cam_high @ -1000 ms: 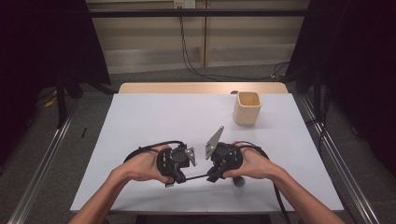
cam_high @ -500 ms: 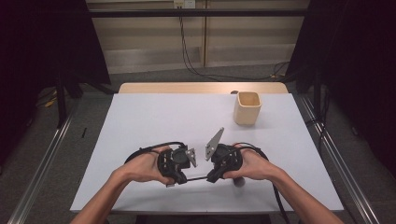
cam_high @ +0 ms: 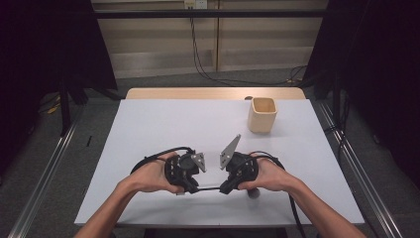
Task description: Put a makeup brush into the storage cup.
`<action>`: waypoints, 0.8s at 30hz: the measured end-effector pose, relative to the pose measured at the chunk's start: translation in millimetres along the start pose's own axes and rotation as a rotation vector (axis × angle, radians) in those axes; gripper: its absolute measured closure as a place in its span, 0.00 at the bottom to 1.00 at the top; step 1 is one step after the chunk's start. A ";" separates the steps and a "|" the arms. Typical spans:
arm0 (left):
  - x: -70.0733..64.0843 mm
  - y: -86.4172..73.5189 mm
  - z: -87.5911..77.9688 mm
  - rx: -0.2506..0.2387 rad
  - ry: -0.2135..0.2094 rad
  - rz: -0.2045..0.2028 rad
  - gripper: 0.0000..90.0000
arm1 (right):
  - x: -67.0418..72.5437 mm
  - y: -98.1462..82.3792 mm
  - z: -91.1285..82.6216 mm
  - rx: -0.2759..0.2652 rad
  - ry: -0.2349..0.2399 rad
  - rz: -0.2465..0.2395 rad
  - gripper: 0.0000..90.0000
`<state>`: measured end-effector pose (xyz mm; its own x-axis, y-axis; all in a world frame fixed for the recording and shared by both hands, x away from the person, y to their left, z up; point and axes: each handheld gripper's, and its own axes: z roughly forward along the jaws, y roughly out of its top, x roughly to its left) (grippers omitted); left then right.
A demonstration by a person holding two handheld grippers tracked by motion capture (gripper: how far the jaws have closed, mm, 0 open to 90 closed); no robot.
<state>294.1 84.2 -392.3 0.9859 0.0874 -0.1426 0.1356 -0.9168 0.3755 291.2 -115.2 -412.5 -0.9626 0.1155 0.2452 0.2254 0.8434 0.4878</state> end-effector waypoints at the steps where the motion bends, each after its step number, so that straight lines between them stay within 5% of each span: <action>1: 1.6 -0.6 -1.0 0.000 0.003 0.013 0.84 | 0.1 -0.1 -0.1 -0.001 -0.002 0.001 0.96; 14: 12.1 -14.7 -7.7 -0.125 0.116 -0.088 0.43 | -2.2 -3.7 -3.7 -0.011 -0.025 0.019 0.96; 20: 16.4 -23.0 -10.6 -0.163 0.152 -0.168 0.20 | -5.1 -8.1 -10.4 -0.034 -0.046 0.036 0.96; 24: 18.1 -30.2 -14.1 -0.188 0.175 -0.192 0.16 | -5.6 -11.4 -13.9 -0.050 -0.059 0.047 0.96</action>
<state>309.2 119.0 -393.3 0.9403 0.3323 -0.0731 0.3199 -0.7905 0.5222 296.1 -132.7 -407.8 -0.9574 0.1865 0.2203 0.2769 0.8089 0.5187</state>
